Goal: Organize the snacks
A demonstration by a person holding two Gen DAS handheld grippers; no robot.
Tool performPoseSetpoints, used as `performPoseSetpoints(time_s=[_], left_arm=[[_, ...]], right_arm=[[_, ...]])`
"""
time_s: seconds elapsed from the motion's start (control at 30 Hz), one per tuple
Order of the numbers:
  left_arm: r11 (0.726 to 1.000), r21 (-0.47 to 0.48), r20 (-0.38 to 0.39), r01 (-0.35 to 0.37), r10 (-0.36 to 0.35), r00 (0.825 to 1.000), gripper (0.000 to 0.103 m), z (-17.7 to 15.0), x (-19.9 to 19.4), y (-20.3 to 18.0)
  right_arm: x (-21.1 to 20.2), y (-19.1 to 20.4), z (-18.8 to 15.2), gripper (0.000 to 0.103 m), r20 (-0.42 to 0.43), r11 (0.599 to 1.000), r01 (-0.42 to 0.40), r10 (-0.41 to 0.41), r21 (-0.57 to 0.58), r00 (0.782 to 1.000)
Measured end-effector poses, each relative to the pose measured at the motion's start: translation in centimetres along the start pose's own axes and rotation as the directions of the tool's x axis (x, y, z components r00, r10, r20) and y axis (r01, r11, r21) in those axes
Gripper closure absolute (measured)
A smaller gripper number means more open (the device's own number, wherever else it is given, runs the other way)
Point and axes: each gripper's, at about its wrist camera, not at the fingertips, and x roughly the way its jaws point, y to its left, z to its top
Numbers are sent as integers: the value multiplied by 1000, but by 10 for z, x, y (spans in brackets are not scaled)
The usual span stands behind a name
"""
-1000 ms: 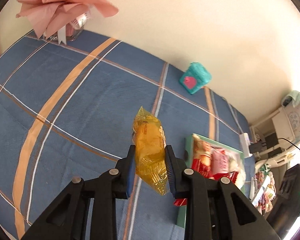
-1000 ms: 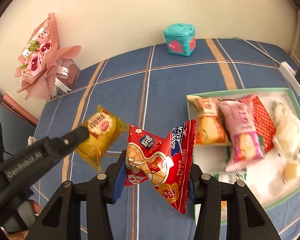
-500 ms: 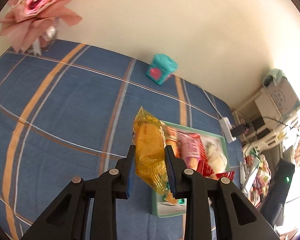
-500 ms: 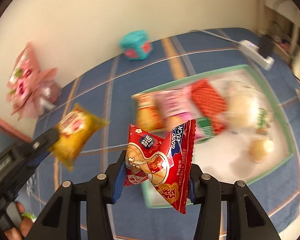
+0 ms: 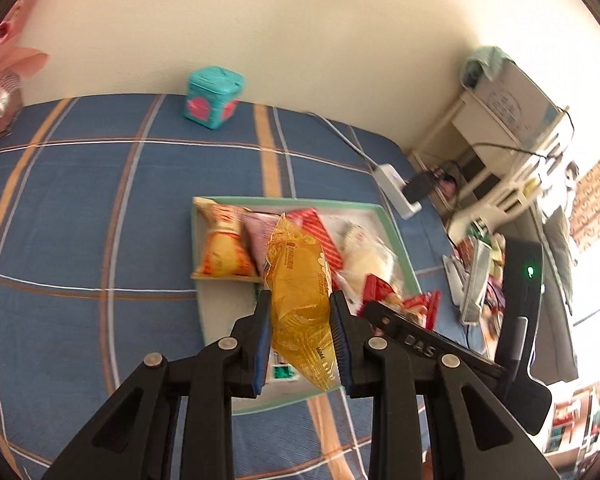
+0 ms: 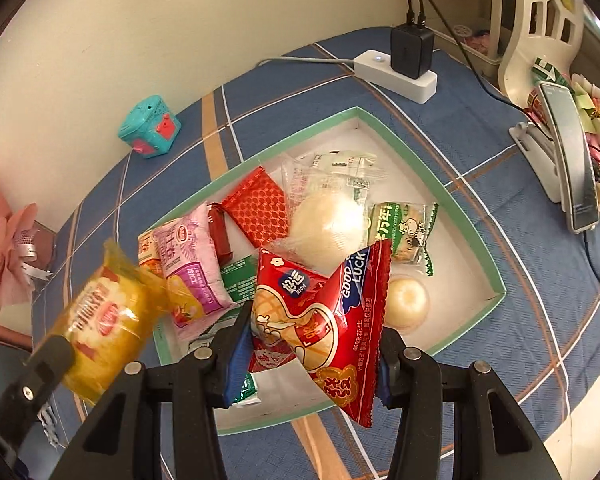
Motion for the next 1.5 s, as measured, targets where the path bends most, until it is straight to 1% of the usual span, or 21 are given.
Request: performPoseSetpoints(time_s=[0.27,0.63,0.9,1.13,1.3,1.4,1.43,1.47,1.5], left_arm=[[1000,7,-55,20,-19,998,74,-3,17,-7],[1000,25,-82,11,-9,997,75,-7,26,-13],[1000,16,-106,-19,21,994,75,-7,35,-6],[999,-10,-140,-48,46,989,75,-10,45,4],[997,-18,-127,-71,68,990,75,-9,40,6],[994,-22,-115,-105,102,988,69,-6,37,10],[992,-23,-110,-128,124,986,64,-6,35,13],[986,-24,-105,-162,159,982,61,-5,34,16],[983,-24,-102,-180,177,979,59,-5,33,19]], right_arm=[[4,3,0,51,-3,1000,5,-5,-27,1000],[11,6,-1,50,-20,999,14,-14,-36,1000],[12,7,-2,50,-21,999,16,-17,-45,1000],[14,11,-3,50,-33,998,17,-19,-63,999],[17,14,-3,49,-37,997,21,-24,-79,999],[18,17,-4,42,-40,996,20,-23,-92,999],[18,19,-4,39,-40,995,20,-24,-97,999],[18,21,-5,38,-40,994,22,-27,-106,999],[19,23,-6,38,-39,993,26,-30,-113,999]])
